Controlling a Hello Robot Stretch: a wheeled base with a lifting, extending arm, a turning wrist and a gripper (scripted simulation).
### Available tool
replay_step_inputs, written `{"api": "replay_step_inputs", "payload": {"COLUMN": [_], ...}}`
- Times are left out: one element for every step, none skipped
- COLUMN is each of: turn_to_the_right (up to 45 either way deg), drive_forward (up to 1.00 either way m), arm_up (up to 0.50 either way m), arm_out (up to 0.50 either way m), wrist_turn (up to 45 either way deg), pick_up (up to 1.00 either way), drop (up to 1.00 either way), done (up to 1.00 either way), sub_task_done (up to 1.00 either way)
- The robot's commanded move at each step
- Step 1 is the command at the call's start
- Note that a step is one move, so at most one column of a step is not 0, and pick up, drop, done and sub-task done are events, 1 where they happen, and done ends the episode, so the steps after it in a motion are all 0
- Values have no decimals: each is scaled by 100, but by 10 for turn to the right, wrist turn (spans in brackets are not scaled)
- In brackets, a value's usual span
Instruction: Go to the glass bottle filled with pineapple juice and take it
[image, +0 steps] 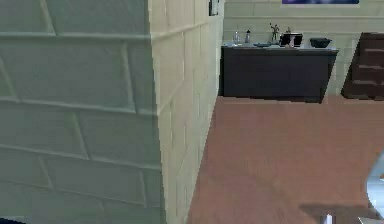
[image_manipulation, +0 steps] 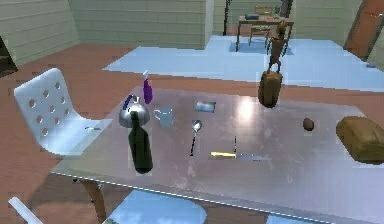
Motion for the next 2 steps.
{"api": "replay_step_inputs", "payload": {"turn_to_the_right": [-240, 0], "drive_forward": [0, 0], "arm_up": [0, 50], "arm_out": [0, 0], "wrist_turn": [0, 0], "pick_up": [0, 0], "drop": [0, 0], "done": [0, 0], "sub_task_done": [0, 0]}}
